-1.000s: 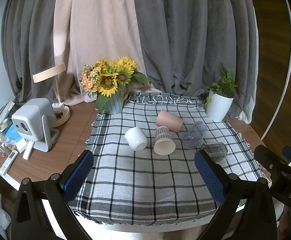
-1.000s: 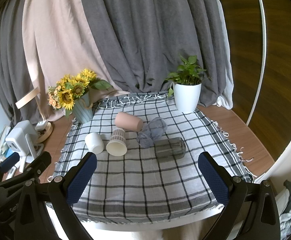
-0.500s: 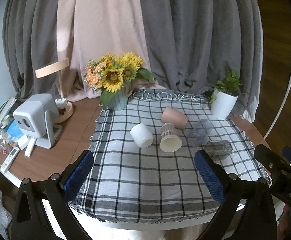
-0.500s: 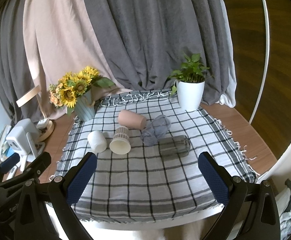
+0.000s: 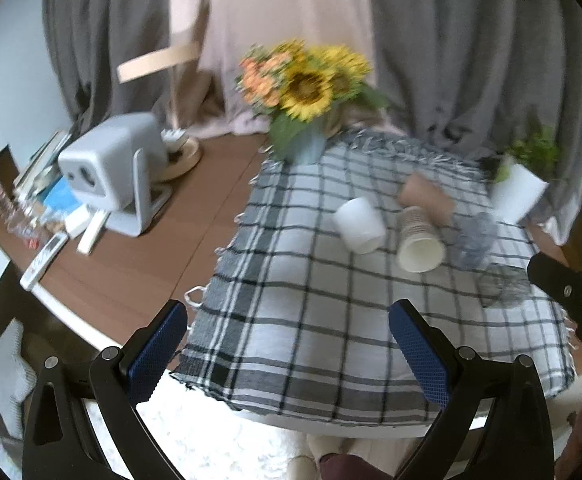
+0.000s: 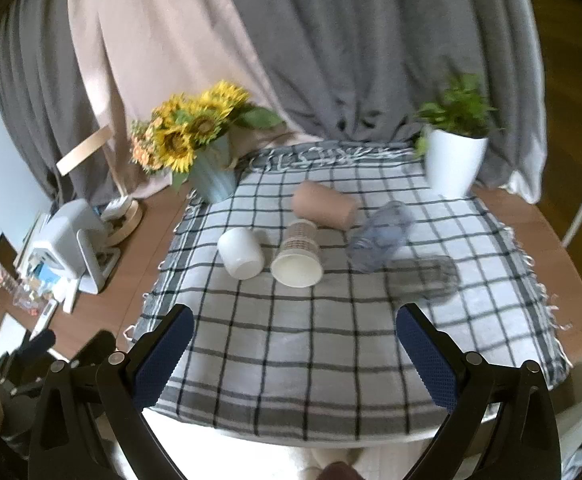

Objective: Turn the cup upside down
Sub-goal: 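Move the right tool toward the white cup lying on its side, then close the right gripper around the white cup's body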

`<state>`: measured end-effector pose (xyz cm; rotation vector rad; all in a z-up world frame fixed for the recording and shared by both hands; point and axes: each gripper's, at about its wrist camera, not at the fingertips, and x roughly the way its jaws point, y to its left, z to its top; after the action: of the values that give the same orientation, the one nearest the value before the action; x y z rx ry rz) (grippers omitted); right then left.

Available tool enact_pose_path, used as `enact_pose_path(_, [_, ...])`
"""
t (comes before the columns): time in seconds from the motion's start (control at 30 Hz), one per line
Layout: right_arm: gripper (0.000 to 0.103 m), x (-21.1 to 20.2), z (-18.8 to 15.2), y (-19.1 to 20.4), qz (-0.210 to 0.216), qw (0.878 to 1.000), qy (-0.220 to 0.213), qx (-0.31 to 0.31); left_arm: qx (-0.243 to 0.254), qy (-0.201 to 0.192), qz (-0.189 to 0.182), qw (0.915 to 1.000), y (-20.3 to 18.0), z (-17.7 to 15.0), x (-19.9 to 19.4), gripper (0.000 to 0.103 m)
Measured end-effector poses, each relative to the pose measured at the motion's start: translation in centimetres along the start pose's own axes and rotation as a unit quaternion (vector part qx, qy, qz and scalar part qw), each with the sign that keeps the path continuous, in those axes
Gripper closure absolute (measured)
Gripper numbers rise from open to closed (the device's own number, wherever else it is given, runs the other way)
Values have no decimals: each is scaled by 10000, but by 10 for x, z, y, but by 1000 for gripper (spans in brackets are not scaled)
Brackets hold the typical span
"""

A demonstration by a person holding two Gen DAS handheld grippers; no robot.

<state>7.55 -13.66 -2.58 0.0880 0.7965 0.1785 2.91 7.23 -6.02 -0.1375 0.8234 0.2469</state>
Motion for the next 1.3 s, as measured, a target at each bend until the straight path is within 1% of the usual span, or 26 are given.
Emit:
enact_pose_path(0.13, [1,36,14,16,220,9990,261,-293,-266,193,240,9992,12,5,24,0])
enact_pose_path(0.3, [1,80,31,41,498,9943,594,-731,-535,425,498,9964,21,12,53,0])
enact_pose_path(0.57, [2,159,54,74,850,9796,1117,-1435,-866,927,809,9886,29,20,108,0])
enact_pose_path(0.73, [2,200,61,89,892,9704,1462,-1705,-937,1197,914,9841,29,25,139,0])
enact_pose_path(0.87, [2,230,62,97,936,9617,1679,-1952,-957,1337,953,9818,25,29,159,0])
enact_pose_path(1.0, [3,256,60,101,930,9561,1906,-2022,-1005,1447,963,9796,22,32,177,0])
enact_pose_path(1.1, [5,274,59,102,912,9533,2055,-2016,-1038,1527,986,9778,21,33,186,0])
enact_pose_path(1.23, [15,294,56,101,891,9493,2271,-1982,-1048,1561,1058,9764,21,33,191,0])
enact_pose_path(1.3, [18,302,54,101,842,9475,2354,-1992,-1061,1566,1087,9759,21,33,194,0])
